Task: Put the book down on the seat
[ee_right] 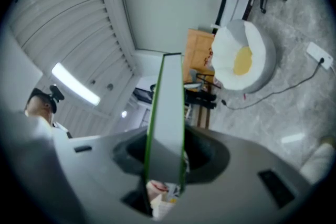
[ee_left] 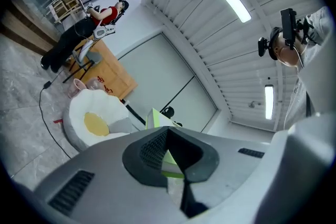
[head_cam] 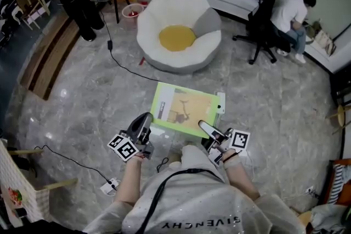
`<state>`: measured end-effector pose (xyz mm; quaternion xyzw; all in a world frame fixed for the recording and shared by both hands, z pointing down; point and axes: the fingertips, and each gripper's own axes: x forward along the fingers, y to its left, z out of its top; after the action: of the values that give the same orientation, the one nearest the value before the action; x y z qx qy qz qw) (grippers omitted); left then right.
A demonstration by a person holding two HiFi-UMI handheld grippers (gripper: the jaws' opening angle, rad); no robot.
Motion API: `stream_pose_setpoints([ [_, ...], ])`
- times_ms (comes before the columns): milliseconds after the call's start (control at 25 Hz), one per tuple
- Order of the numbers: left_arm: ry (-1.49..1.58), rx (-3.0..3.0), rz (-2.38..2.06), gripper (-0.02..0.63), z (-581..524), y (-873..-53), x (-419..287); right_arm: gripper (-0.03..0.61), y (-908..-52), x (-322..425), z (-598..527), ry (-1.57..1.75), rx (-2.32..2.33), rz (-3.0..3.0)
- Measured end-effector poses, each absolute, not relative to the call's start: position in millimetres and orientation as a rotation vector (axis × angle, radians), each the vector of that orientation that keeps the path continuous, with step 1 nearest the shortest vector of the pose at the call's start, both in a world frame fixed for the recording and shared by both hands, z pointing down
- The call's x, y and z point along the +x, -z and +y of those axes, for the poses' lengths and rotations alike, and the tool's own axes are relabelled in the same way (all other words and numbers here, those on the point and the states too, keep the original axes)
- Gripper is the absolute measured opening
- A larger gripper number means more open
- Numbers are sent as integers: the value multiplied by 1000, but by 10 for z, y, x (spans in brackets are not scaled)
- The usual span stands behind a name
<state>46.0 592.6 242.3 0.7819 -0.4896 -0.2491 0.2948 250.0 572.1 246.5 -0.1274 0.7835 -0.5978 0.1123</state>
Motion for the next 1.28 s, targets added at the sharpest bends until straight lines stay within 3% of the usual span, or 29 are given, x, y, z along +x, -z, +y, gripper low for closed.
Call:
stream_pose_setpoints([
  [560,685,2047,-1365,23,5050,-2493,39,155,-2563,2129,4716,1791,-339,2315],
  [920,685,2046,-1347,23,3694,-2483,-124,155,-2639,1852,3427,1842,-322,2337],
  [1280,703,2047,-1353,23,3645,-2579,-163,155,-2701,1853,3376,1822,-336,2357],
])
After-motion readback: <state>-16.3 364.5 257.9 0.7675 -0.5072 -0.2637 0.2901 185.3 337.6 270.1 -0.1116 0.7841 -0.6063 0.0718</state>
